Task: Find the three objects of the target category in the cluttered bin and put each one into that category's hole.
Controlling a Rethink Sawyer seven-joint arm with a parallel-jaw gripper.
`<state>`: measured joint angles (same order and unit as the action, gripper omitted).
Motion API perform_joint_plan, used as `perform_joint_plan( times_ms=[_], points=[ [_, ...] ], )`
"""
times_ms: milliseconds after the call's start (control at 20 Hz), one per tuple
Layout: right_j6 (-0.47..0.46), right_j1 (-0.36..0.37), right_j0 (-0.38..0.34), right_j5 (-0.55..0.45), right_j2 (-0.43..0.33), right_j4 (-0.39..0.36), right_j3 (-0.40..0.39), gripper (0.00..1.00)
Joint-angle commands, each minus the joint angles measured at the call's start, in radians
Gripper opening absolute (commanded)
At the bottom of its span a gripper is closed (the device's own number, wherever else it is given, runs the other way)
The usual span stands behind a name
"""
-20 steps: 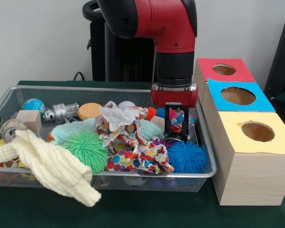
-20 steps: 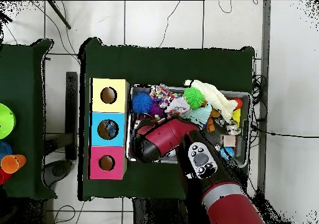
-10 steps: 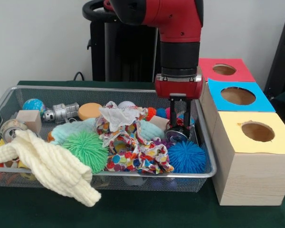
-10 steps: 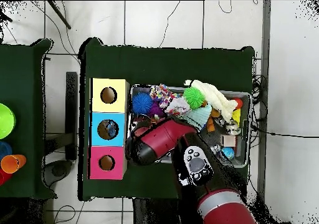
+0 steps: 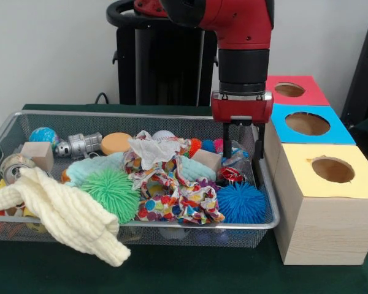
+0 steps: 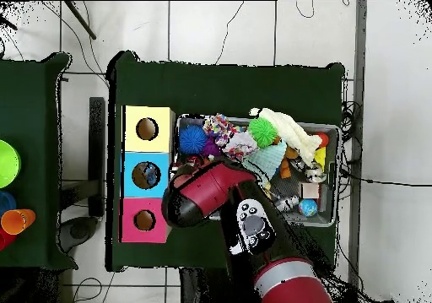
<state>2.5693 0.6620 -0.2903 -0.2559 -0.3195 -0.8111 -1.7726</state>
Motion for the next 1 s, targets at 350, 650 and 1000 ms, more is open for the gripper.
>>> perform_joint_plan(
  times_ms=[350,650,1000],
  points=[
    [-0.067,-0.008,0.001,-0.079,0.015,-0.008,-0.037,1.0],
    [-0.046,-0.02,0.022,-0.054,0.048,-0.03,-0.055,1.0],
    [-0.042,-0.05,0.032,-0.023,0.067,-0.041,-0.065,1.0]
  ],
)
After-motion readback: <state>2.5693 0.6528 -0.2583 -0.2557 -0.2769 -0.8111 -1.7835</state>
